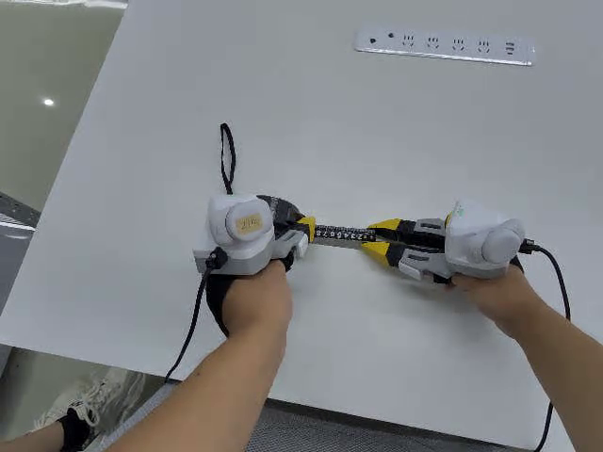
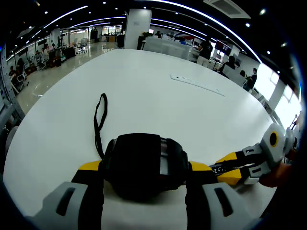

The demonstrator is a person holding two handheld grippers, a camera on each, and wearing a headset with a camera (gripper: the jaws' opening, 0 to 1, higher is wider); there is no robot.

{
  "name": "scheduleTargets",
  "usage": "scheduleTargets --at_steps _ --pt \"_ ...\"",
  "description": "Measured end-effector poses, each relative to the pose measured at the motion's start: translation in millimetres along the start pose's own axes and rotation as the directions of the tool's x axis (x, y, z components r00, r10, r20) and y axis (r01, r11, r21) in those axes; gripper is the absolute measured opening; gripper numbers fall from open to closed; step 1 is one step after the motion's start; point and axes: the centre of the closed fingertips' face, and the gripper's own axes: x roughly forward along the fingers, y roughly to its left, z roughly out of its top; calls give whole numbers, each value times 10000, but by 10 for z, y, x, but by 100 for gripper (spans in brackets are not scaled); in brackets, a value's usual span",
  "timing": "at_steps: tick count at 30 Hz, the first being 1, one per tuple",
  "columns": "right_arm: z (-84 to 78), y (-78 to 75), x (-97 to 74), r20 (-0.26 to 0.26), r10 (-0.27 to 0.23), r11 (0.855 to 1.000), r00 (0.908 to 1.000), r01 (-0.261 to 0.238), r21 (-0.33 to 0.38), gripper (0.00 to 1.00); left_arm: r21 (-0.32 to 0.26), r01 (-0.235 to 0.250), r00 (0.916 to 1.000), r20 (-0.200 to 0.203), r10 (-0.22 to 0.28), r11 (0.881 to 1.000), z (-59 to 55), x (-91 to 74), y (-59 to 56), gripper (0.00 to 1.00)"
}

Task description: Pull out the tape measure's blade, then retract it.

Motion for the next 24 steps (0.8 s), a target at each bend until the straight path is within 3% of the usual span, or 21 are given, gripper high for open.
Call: scheduleTargets --at_steps 14,24 --pt "31 58 131 -65 313 9994 9995 -314 -124 12 12 -56 10000 -10 56 10000 5 2 5 67" --pt "29 3 250 -67 344 9991 9994 -345 -246 12 -22 -64 10000 -40 64 10000 3 5 7 66"
